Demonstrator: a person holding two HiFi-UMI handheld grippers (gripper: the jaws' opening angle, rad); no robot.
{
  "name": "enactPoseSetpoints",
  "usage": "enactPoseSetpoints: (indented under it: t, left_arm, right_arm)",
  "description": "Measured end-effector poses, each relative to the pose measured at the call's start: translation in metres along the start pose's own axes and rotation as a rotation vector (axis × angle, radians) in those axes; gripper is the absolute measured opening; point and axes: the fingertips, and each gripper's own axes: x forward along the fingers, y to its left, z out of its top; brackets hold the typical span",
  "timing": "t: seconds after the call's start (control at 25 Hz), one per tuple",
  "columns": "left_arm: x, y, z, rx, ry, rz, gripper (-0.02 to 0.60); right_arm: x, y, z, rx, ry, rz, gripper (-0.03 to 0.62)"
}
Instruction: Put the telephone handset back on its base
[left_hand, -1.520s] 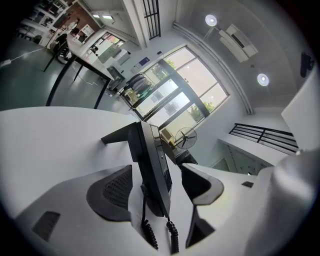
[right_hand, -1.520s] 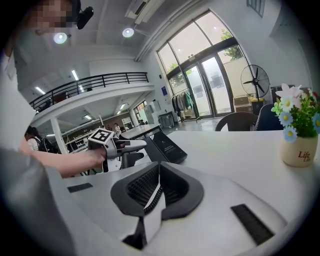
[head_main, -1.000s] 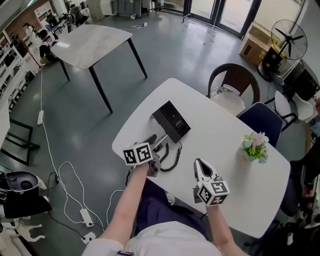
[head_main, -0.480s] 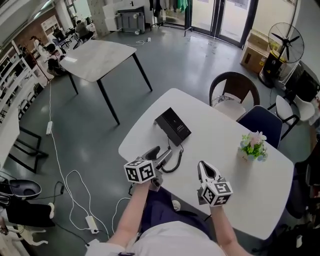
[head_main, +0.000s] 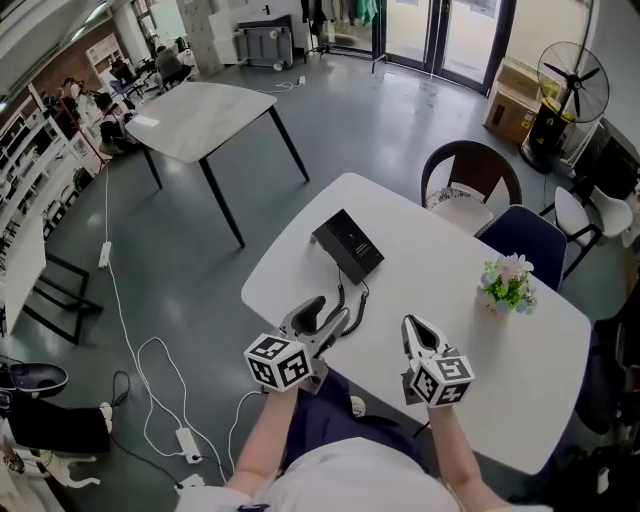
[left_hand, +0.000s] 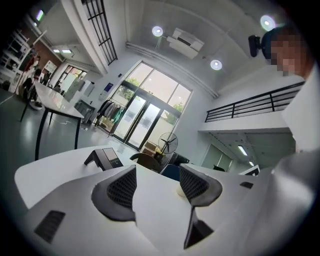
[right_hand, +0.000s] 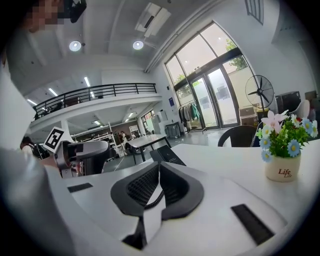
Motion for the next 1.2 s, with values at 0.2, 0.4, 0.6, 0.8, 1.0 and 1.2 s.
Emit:
enactPoseSetpoints:
  t: [0.2, 0.4, 0.6, 0.8, 1.0, 1.2]
  left_arm:
    - [-0.008, -0.009, 0.0, 0.132, 0.006, 0.013, 0.24]
    - [-0.014, -0.016, -0.004, 0.312, 0.024, 0.05, 0.14]
    - [-0.015, -0.015, -0.002, 0.441, 0.031, 0.102, 0.066]
    - [-0.015, -0.013, -0.002, 0.489, 0.033, 0.13, 0.021]
    - [-0.014, -0.017, -0.007, 0.485, 0.049, 0.121, 0.015]
    - [-0.012, -0.02, -0.012, 0.465, 0.054, 0.113, 0.015]
  right_arm:
    - [-0.01, 0.001, 0.011, -0.024, -0.024, -0.014, 0.034]
    - [-0.019, 0.005, 0.014, -0.113, -0.022, -0.043, 0.034]
    - [-0.025, 0.006, 0.01, -0.154, -0.014, -0.065, 0.034]
    - [-0.03, 0.002, 0.009, -0.172, -0.019, -0.091, 0.032]
    - [-0.035, 0.002, 0.011, -0.153, -0.025, -0.09, 0.032]
    - [-0.039, 0.0, 0.013, -0.145, -0.033, -0.099, 0.032]
